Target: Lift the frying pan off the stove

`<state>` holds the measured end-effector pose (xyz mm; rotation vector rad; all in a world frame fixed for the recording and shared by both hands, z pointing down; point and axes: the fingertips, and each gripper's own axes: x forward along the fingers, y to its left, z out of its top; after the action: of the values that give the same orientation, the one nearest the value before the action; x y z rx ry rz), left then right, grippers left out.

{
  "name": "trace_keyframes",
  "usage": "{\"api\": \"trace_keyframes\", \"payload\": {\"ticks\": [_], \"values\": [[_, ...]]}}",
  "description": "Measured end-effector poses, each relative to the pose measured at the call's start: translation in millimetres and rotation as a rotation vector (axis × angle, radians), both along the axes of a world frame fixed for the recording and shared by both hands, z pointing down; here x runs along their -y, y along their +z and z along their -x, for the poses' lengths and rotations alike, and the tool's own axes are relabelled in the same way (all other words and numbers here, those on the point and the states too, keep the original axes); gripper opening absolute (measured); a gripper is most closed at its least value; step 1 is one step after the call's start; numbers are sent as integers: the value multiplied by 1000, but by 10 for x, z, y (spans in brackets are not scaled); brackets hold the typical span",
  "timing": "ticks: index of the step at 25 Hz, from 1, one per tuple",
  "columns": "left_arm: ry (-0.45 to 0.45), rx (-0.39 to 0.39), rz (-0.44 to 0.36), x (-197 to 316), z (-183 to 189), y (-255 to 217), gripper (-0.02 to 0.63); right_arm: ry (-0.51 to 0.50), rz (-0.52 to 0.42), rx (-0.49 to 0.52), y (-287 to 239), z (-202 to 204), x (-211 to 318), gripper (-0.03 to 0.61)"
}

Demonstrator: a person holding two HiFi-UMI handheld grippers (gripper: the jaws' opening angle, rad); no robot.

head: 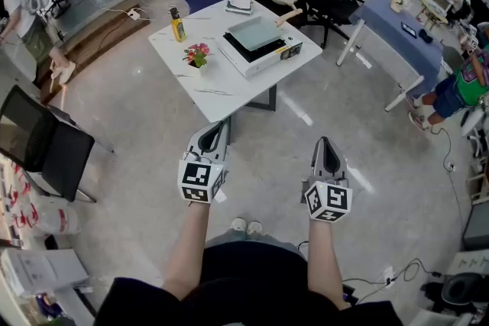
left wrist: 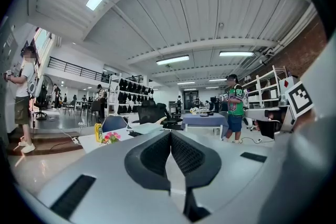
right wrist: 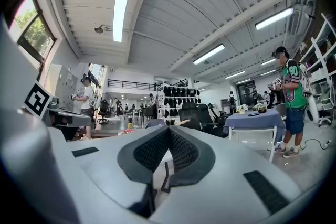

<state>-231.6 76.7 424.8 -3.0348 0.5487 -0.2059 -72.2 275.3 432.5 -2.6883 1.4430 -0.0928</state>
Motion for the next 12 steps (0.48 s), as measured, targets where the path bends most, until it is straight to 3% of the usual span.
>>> {"api": "trace_keyframes", "payload": {"ticks": [12], "values": [[1, 8, 13, 20, -15, 17, 20, -42, -17, 25, 22, 43, 78, 2]]}}
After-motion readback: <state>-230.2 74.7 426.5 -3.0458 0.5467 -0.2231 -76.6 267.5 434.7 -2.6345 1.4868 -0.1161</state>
